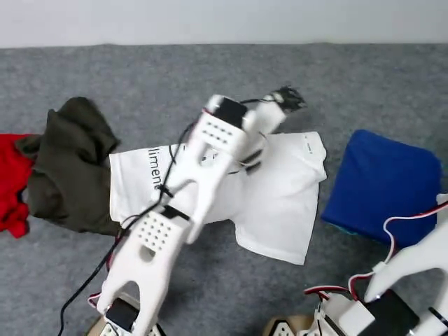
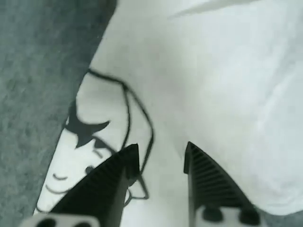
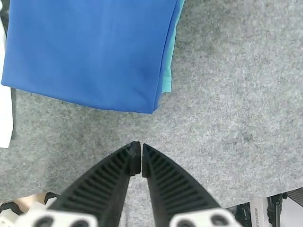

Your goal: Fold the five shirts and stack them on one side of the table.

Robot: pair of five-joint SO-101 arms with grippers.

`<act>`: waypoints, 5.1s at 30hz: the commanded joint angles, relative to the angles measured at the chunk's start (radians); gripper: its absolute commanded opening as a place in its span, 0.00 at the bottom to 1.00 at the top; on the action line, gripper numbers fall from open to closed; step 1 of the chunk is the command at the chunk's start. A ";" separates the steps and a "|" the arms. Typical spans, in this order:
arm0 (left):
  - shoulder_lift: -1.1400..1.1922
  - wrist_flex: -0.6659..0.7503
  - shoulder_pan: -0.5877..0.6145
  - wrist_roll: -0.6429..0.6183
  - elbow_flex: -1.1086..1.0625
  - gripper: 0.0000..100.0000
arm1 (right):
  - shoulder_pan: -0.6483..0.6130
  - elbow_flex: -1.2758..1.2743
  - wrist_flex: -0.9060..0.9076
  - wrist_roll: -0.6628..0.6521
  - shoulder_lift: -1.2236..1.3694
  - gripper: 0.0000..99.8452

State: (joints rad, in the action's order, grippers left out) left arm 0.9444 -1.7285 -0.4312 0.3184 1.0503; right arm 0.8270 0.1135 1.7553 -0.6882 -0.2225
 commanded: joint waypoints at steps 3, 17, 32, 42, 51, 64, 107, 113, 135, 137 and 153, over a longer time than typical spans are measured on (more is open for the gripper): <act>-0.011 -0.005 0.038 0.003 0.002 0.16 | -0.010 0.052 0.041 -0.006 -0.054 0.01; -0.229 -0.026 -0.106 -0.008 -0.058 0.16 | -0.004 0.052 0.041 -0.006 -0.056 0.01; -0.224 0.023 -0.023 -0.026 -0.343 0.11 | -0.004 0.052 0.041 -0.006 -0.056 0.01; -0.353 -0.029 -0.210 -0.075 -0.223 0.15 | -0.002 0.052 0.042 -0.011 -0.068 0.01; -0.422 0.003 -0.400 -0.068 -0.602 0.19 | -0.004 0.025 0.042 -0.012 -0.114 0.01; -0.420 0.295 -0.433 -0.069 -0.906 0.21 | -0.008 -0.141 0.039 -0.012 -0.243 0.01; -0.422 0.404 -0.074 -0.077 -0.727 0.06 | -0.005 -0.143 0.041 -0.012 -0.266 0.01; -0.422 0.463 -0.032 -0.077 -0.829 0.07 | -0.005 -0.143 0.041 -0.012 -0.269 0.01; -0.434 0.384 0.069 -0.176 -0.809 0.18 | -0.007 -0.143 0.041 -0.014 -0.269 0.01; -0.436 0.359 0.077 -0.176 -0.782 0.16 | -0.007 -0.143 0.041 -0.015 -0.269 0.01; -0.431 -0.026 0.163 -0.183 -0.166 0.14 | -0.070 -0.143 0.039 -0.078 -0.260 0.01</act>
State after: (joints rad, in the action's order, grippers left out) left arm 0.5700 -1.7131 -0.3099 0.1527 0.8002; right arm 0.7994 -0.0353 1.7568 -0.7572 -0.4588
